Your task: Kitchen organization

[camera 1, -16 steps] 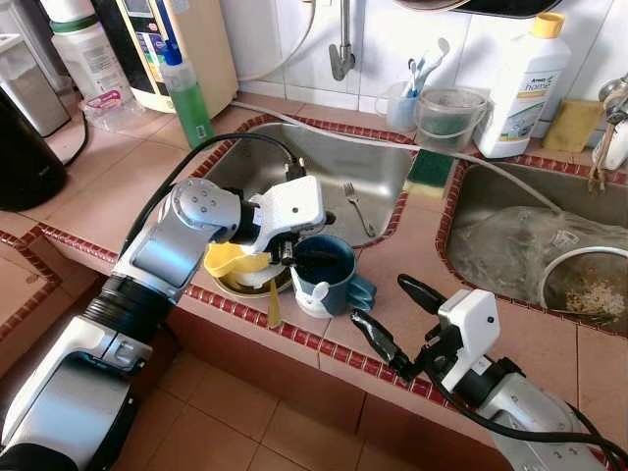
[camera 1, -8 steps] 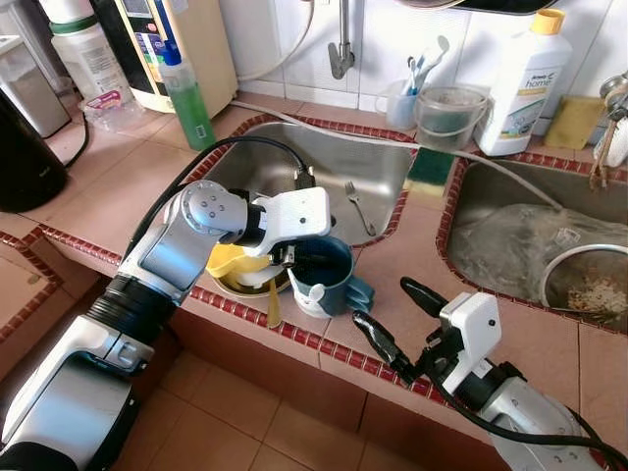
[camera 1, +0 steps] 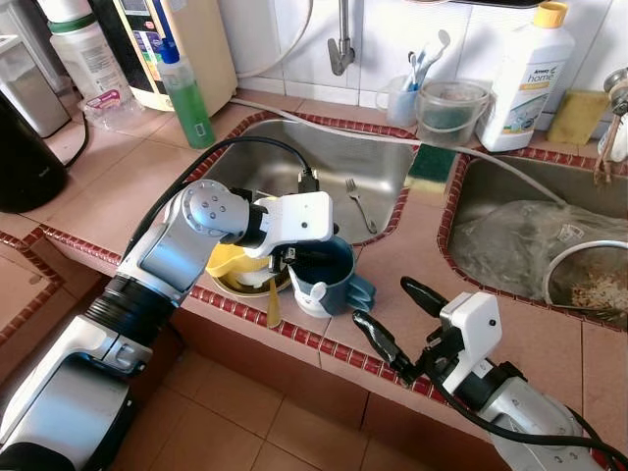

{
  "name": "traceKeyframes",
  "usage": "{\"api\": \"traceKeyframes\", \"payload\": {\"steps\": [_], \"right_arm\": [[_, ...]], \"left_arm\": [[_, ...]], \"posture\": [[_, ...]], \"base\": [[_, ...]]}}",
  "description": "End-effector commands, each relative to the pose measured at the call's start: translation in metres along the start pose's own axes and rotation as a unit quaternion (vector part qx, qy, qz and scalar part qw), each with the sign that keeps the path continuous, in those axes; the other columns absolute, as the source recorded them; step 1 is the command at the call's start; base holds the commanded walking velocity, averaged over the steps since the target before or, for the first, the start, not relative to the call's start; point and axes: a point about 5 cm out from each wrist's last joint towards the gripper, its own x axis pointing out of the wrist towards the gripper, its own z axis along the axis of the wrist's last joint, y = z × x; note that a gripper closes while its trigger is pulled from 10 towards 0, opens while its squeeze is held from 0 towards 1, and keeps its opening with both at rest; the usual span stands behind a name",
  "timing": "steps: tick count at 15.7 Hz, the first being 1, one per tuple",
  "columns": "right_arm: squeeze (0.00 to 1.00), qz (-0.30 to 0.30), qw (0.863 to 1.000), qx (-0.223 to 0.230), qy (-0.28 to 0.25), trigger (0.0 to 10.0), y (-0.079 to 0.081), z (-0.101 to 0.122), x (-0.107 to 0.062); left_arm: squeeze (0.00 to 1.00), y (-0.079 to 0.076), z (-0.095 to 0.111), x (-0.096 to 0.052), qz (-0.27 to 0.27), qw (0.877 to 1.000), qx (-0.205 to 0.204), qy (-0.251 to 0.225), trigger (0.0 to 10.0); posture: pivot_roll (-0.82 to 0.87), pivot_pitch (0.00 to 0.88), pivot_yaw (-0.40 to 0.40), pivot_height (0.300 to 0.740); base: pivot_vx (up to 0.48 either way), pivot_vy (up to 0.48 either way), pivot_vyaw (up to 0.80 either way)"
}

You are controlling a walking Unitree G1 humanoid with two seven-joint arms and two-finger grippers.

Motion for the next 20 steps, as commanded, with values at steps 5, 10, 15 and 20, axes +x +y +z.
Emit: {"api": "traceKeyframes", "payload": {"steps": [5,10,15,20], "right_arm": [[0.0,0.005,1.0,-0.002,-0.006,10.0,0.0028,0.0027,0.0022],[0.0,0.008,1.0,-0.004,-0.005,10.0,0.0037,0.0024,0.0017],[0.0,0.011,1.0,-0.008,-0.003,10.0,0.0021,0.0025,0.0017],[0.0,0.016,1.0,-0.01,-0.002,10.0,0.0014,0.002,0.0024]], "left_arm": [[0.0,-0.0026,-0.0023,-0.0039,-0.012,1.0,0.012,0.011,0.0],[0.0,-0.0055,-0.0015,-0.002,-0.02,1.0,0.013,0.005,0.0],[0.0,-0.0062,-0.0014,-0.002,-0.025,1.0,0.005,-0.003,0.0],[0.0,-0.0041,0.0052,-0.0054,-0.032,0.998,-0.034,-0.045,0.0]], "posture": [[-0.18,0.11,0.133,0.74],[-0.18,0.105,0.131,0.74],[-0.19,0.087,0.122,0.74],[-0.19,0.077,0.114,0.74]], "base": [[0.0,0.0,0.0],[0.0,0.0,0.0],[0.0,0.0,0.0],[0.0,0.0,0.0]]}}
